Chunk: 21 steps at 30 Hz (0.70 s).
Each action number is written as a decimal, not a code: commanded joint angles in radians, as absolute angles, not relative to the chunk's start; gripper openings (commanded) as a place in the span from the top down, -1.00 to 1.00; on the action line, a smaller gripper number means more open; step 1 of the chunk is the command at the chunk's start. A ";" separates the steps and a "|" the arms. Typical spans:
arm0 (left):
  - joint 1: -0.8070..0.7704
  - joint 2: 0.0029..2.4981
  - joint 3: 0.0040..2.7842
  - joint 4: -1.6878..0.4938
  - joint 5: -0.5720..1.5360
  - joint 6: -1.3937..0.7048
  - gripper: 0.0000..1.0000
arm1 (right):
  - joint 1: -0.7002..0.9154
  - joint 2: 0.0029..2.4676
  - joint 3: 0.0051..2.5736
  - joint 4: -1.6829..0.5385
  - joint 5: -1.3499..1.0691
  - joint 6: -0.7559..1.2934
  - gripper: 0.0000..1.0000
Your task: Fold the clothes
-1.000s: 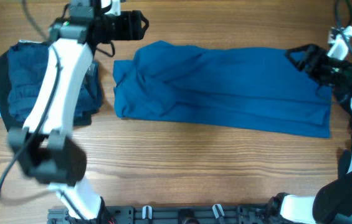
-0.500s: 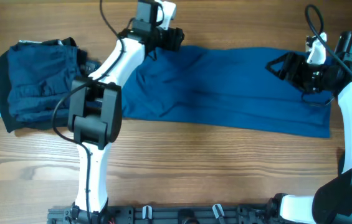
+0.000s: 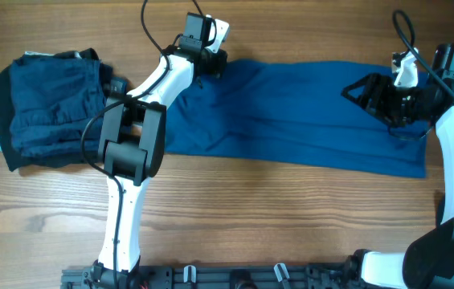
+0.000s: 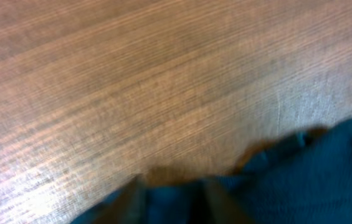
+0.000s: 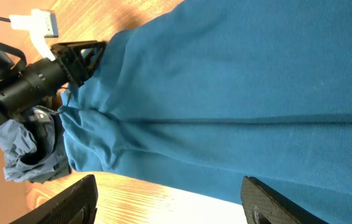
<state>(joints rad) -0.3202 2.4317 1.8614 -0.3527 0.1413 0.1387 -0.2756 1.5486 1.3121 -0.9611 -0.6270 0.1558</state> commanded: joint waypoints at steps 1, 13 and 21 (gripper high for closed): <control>-0.322 2.433 1.871 -0.409 0.135 0.150 0.92 | -0.272 1.562 1.325 -0.973 -0.617 0.160 -0.47; -0.324 2.197 1.871 -0.612 0.110 0.146 0.92 | -0.272 1.562 1.325 -0.973 -0.611 0.156 -0.48; -0.329 2.191 1.868 -1.060 0.175 0.089 0.59 | -0.272 1.562 1.325 -0.969 -0.578 0.157 -0.48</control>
<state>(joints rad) -0.3210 2.1887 1.8748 -0.9405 0.1284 0.1177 -0.2756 1.5486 1.3121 -0.9726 -0.5980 0.1558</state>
